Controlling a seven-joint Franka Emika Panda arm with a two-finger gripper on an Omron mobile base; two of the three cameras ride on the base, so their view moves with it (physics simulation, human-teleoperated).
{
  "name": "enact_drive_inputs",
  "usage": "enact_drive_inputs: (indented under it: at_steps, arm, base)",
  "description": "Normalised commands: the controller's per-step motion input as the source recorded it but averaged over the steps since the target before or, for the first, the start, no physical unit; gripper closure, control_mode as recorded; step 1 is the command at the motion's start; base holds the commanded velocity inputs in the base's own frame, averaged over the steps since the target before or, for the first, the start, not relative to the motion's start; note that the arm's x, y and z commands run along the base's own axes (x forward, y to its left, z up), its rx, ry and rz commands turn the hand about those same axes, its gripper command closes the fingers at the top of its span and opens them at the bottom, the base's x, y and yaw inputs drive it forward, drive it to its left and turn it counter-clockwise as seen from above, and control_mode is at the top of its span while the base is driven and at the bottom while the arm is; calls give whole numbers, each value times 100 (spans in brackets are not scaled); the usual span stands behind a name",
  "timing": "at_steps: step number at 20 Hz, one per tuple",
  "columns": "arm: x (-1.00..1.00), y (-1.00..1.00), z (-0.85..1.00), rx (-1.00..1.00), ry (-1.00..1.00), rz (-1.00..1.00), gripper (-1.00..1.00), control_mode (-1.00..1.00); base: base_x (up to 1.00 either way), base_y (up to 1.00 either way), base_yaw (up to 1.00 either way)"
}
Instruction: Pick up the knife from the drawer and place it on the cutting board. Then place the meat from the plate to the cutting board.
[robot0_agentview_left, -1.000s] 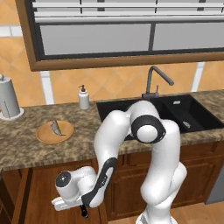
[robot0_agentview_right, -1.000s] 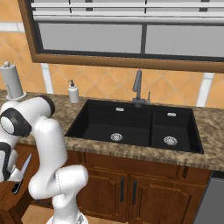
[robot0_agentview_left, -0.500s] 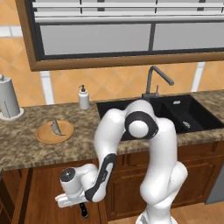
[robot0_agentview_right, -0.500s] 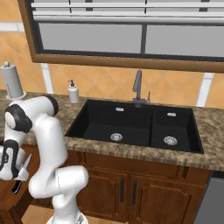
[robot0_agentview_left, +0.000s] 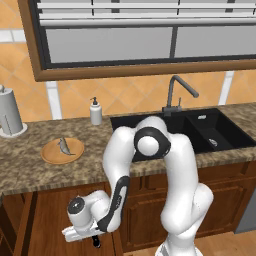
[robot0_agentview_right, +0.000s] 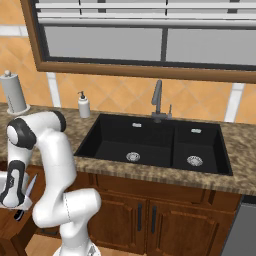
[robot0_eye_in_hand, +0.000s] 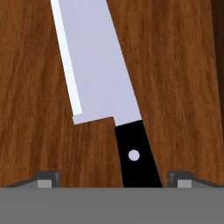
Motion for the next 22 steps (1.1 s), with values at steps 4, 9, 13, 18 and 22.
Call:
enact_drive_inputs:
  at_steps: [4,9,13,18,22]
  arm:
    - [-10,26,-11,0,0,0,-100,-100]
    - [0,0,-18,0,0,3,-100,-100]
    - [0,1,-12,0,0,1,100,-100]
    - [0,5,-16,0,8,0,100,-100]
    - [-30,1,3,0,4,0,100,-100]
  base:
    - [0,0,0]
    - [0,0,0]
    - [0,0,0]
    - [0,0,0]
    - [0,0,0]
